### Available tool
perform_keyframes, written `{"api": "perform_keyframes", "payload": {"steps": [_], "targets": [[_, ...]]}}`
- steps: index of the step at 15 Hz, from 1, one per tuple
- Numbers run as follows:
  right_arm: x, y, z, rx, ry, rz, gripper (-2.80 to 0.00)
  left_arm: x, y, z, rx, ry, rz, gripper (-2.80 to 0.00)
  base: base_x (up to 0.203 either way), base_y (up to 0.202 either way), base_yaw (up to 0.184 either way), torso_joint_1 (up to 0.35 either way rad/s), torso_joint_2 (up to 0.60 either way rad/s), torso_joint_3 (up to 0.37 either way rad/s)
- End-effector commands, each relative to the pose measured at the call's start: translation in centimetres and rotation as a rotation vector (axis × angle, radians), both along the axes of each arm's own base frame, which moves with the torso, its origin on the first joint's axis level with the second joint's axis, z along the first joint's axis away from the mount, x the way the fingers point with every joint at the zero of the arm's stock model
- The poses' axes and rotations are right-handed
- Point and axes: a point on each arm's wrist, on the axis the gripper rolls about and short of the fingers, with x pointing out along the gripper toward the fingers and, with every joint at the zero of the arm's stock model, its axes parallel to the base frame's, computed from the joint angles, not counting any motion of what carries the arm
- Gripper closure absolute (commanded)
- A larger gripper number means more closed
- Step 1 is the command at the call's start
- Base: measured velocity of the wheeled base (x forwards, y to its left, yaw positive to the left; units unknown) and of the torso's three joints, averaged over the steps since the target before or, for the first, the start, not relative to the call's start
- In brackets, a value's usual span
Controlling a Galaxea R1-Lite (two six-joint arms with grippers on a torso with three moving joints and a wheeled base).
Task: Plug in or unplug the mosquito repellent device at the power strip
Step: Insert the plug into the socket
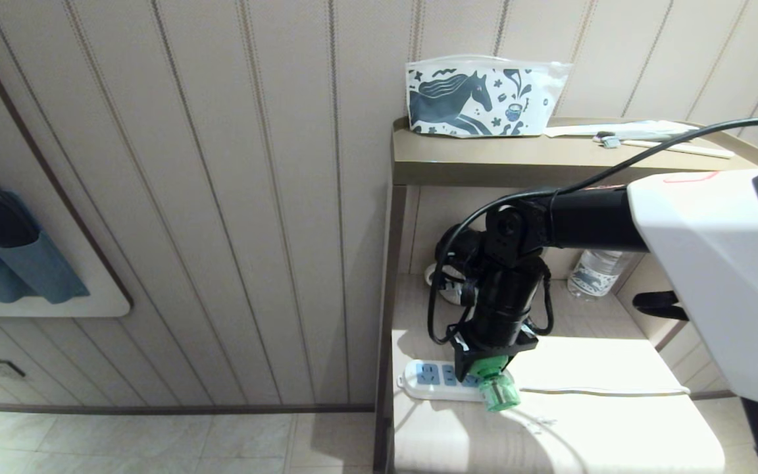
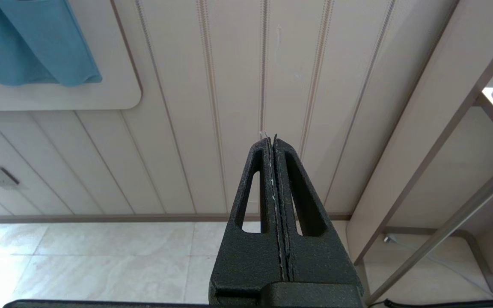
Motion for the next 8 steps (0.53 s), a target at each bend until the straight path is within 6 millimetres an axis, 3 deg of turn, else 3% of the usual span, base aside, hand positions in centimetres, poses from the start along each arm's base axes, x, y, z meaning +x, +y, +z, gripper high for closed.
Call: {"api": "perform_keyframes", "payload": {"steps": [1,8], "targets": [[0.06,0.06,-0.26,-0.003,0.01,-0.001,0.0,0.01,0.0,-0.01,-0.001,0.002,0.0,0.0,0.0,0.0,0.0,0.0,0.0,0.0],[0.69,0.35,-1.16,-0.008,0.019,-0.002,0.0,0.01,0.0,0.01,0.001,0.001,0.0,0.0,0.0,0.0,0.0,0.0,0.0,0.0]]}}
